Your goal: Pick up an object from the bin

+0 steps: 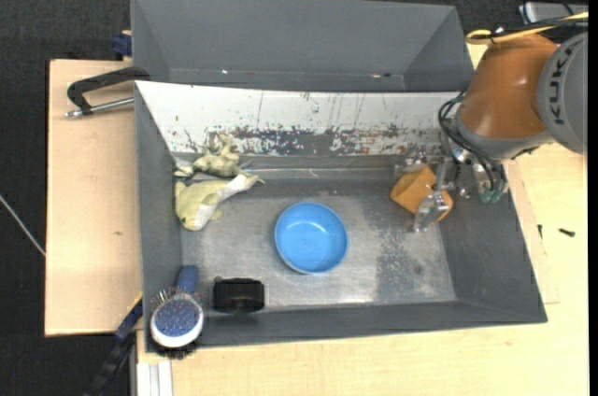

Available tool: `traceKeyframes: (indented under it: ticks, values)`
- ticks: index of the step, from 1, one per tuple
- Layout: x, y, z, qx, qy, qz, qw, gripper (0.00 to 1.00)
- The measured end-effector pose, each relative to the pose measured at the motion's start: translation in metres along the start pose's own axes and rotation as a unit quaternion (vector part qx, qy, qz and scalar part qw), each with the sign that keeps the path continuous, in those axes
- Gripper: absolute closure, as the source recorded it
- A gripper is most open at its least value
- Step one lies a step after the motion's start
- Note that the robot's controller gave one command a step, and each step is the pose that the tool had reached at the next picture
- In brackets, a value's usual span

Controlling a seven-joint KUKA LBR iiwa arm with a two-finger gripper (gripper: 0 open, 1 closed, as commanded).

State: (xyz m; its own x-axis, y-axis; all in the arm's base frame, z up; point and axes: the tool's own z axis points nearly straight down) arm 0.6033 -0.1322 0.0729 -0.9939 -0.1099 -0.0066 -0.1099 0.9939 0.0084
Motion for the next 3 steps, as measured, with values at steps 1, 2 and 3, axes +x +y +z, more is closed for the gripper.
traceKeyframes:
  ticks: [1, 2, 3]
  values:
    - [0.007, 0.002, -0.121, 0.006, -0.0039, -0.024, 0.9997, 1.0]
    - [0.008, 0.008, -0.244, 0.007, -0.0046, -0.032, 0.9995, 1.0]
    - [0.01, 0.008, -0.238, 0.005, 0.0, -0.032, 0.9995, 1.0]
